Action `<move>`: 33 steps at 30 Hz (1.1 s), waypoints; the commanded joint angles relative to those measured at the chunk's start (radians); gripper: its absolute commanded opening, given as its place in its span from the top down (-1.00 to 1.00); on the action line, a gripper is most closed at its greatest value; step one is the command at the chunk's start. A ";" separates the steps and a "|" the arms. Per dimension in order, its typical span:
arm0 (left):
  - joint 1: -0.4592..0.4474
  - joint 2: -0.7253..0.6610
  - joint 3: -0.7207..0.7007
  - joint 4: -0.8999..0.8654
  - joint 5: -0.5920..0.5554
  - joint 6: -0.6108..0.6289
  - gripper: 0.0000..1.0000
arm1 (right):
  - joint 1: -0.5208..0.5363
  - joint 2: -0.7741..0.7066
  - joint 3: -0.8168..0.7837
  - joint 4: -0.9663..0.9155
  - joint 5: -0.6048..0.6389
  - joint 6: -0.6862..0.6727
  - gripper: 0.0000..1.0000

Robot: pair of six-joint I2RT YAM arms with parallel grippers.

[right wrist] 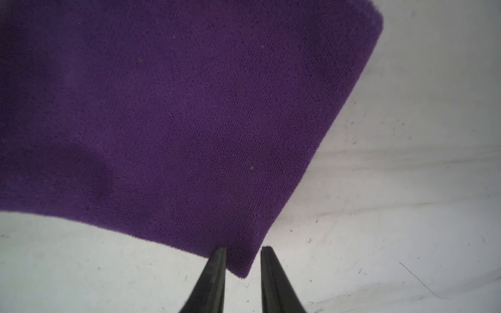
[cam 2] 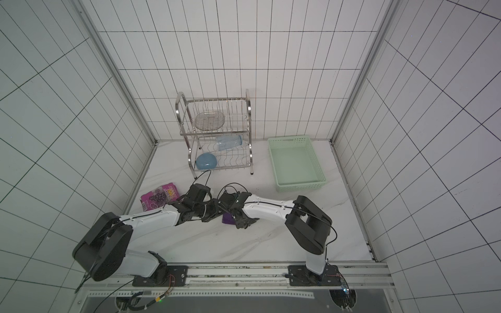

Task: Fold the square dishcloth
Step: Smooth out the cleaning item at the center of the board.

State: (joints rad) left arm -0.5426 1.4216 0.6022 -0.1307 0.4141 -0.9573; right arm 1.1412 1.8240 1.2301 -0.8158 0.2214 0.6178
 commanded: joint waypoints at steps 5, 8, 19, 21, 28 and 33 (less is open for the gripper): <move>-0.005 -0.014 0.021 0.011 -0.003 -0.005 0.98 | 0.006 -0.013 -0.033 0.015 -0.029 -0.022 0.24; -0.004 -0.010 0.019 0.014 -0.001 -0.007 0.98 | 0.005 -0.004 -0.026 0.015 -0.017 -0.027 0.24; -0.005 -0.007 0.018 0.016 -0.002 -0.008 0.99 | 0.008 -0.006 0.001 0.015 -0.039 -0.060 0.15; -0.005 -0.006 0.020 0.016 -0.003 -0.008 0.99 | 0.012 -0.014 -0.001 0.019 -0.047 -0.065 0.13; -0.004 -0.001 0.019 0.016 -0.006 -0.009 0.99 | 0.012 -0.006 -0.007 0.021 -0.040 -0.072 0.09; -0.005 -0.003 0.018 0.016 -0.005 -0.009 1.00 | 0.010 0.012 0.007 0.016 -0.015 -0.061 0.19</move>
State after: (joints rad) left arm -0.5426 1.4197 0.6022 -0.1307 0.4133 -0.9684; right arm 1.1416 1.8233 1.2083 -0.7872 0.1795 0.5529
